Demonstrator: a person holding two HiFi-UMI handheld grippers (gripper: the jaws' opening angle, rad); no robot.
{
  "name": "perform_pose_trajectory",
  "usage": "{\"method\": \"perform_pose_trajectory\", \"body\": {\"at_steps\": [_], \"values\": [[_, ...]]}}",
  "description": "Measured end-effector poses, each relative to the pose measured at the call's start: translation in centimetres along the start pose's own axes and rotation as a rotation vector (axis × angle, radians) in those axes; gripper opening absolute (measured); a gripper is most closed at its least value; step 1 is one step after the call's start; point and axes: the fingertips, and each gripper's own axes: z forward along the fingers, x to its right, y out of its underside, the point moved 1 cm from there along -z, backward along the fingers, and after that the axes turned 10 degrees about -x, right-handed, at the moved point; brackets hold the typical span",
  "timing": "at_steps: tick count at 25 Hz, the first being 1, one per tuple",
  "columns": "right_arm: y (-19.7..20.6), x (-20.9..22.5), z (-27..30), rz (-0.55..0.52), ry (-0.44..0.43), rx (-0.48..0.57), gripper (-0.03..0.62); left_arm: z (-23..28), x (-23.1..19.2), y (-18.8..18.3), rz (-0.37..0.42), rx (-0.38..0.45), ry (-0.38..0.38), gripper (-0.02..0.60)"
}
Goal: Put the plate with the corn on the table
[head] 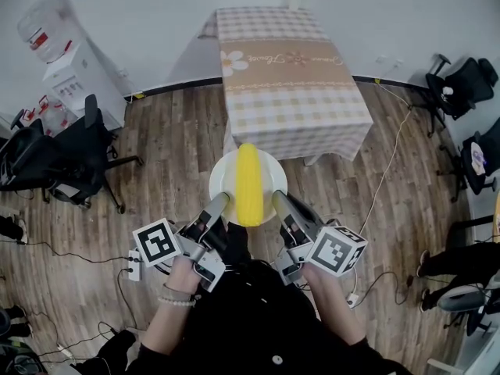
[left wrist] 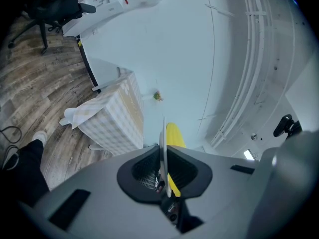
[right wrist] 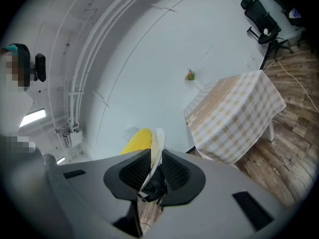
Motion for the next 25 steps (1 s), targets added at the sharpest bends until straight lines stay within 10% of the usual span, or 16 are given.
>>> {"method": "perform_pose_trajectory", "body": {"at_steps": [25], "values": [[-5.9, 3.7, 4.4, 0.023, 0.052, 0.017, 0.098, 6.4, -1.2, -6.2, 0.003, -0.054, -0.007, 0.034]]}}
